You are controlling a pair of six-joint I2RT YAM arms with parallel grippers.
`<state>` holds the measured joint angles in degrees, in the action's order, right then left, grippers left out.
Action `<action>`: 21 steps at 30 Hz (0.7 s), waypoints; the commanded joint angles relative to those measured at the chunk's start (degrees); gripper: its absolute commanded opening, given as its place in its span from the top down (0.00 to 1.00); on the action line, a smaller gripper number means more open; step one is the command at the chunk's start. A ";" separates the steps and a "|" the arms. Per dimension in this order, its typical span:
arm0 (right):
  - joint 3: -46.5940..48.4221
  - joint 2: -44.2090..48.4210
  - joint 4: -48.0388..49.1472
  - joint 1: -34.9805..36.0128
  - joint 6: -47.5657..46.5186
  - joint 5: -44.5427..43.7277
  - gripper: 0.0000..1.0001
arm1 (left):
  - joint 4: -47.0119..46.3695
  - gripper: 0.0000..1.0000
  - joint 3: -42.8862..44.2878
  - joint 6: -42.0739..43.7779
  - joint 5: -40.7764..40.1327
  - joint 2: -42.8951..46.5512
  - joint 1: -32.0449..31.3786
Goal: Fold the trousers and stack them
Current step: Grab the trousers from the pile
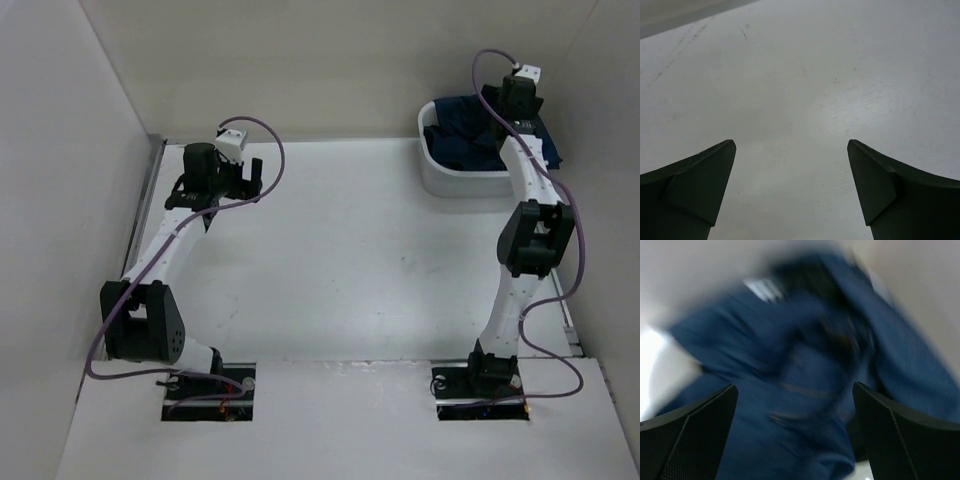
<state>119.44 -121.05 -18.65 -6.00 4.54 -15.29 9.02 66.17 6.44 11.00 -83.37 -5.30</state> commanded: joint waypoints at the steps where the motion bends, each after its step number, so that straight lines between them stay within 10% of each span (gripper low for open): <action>1: 3.08 -3.12 -10.09 -2.12 8.72 -9.05 0.00 | 5.38 0.00 4.31 -2.39 5.69 -1.43 0.60; 10: 3.87 -8.67 -6.75 -4.24 13.39 -7.39 0.04 | 7.16 0.00 4.23 -2.48 5.78 -2.41 0.86; 16: 0.55 -5.26 1.49 -3.98 12.43 -9.49 0.95 | 7.16 0.00 3.62 -2.57 5.52 -1.88 0.95; 21: 0.10 0.72 8.09 -2.05 8.30 -12.57 1.00 | 7.24 0.00 3.09 -2.39 5.52 -1.09 0.42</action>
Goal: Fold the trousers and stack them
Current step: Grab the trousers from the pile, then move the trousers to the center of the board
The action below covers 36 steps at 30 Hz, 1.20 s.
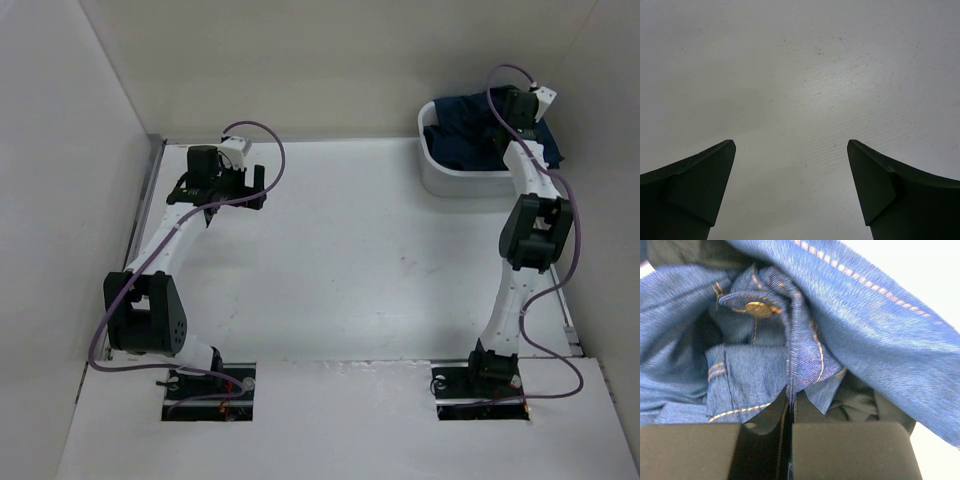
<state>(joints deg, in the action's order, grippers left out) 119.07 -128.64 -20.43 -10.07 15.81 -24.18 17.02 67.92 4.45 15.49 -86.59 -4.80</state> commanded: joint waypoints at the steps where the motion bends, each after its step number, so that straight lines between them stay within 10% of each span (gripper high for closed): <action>1: 0.12 10.93 12.66 4.02 -4.90 -4.63 1.00 | -0.76 0.00 1.34 -0.32 1.04 2.47 -0.08; 11: 7.91 25.36 40.79 24.41 -25.28 -6.23 1.00 | -3.30 0.00 -2.00 -0.84 1.30 8.09 0.18; 22: 25.34 31.25 61.64 62.46 -32.53 26.37 0.99 | -11.65 0.00 -11.67 -3.65 0.16 21.01 4.57; 36: 0.67 38.81 60.07 60.92 -12.04 12.60 0.98 | -15.26 0.00 -8.69 -4.45 0.95 20.41 9.59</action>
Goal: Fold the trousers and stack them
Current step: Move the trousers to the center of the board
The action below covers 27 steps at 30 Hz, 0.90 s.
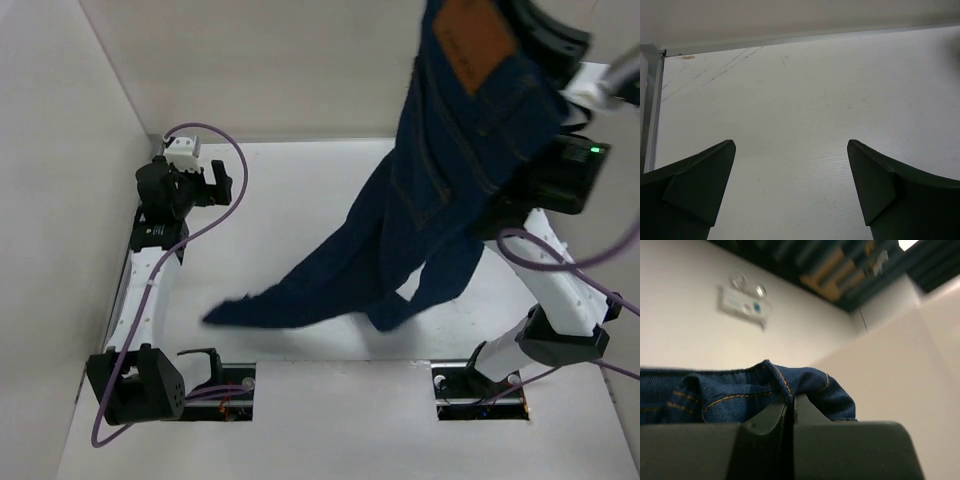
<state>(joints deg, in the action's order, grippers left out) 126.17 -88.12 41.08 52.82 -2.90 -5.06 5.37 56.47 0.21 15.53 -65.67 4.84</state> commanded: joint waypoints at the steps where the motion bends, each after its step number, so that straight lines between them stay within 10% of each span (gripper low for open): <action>1: -10.73 -0.40 -2.40 -3.19 8.15 -9.15 0.97 | -3.09 0.00 3.21 0.75 1.43 -0.77 -0.48; 9: -49.49 12.70 -23.90 -12.34 12.99 -31.21 0.97 | 10.60 0.00 3.47 14.71 7.40 -0.42 -5.49; 16: -70.07 17.79 -51.78 -19.01 36.08 -36.70 0.97 | 38.37 0.04 4.27 33.79 7.94 -3.67 -18.14; 27: -78.01 24.66 -41.61 -21.75 34.28 -30.62 0.96 | 51.95 0.01 -2.50 41.97 9.61 -9.73 -34.32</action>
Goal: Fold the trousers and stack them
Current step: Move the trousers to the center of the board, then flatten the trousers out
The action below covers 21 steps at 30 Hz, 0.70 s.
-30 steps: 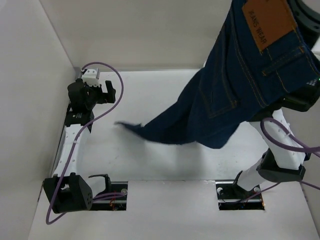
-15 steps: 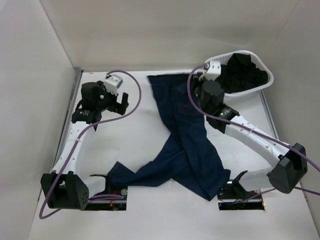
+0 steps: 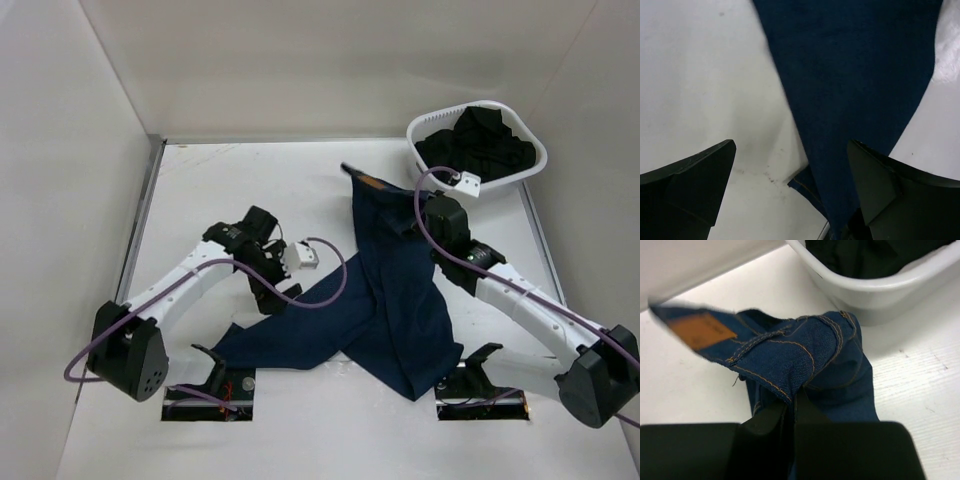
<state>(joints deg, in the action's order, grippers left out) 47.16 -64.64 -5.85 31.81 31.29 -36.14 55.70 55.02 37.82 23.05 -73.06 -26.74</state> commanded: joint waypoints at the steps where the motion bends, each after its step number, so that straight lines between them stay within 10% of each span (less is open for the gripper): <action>1: 1.79 1.53 5.41 -1.18 -0.17 0.54 0.96 | 0.30 0.01 -2.02 5.41 1.31 -3.57 -3.09; 16: 1.63 6.10 6.73 -1.62 -5.89 -1.92 0.93 | -20.10 0.02 -14.85 13.95 -5.12 -8.50 -11.62; 19: 0.75 6.98 6.46 -1.62 -5.80 -1.92 0.93 | -20.11 0.23 -15.12 13.77 -3.02 -9.56 -10.92; 21: 0.48 7.34 6.46 -1.28 -5.80 -1.92 0.93 | -19.84 0.73 -15.21 13.59 -2.48 -9.65 -10.83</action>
<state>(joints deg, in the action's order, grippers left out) 47.72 -59.37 -2.90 30.35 26.30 -36.25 36.64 41.91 49.95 16.73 -81.47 -37.80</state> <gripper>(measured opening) 0.071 0.493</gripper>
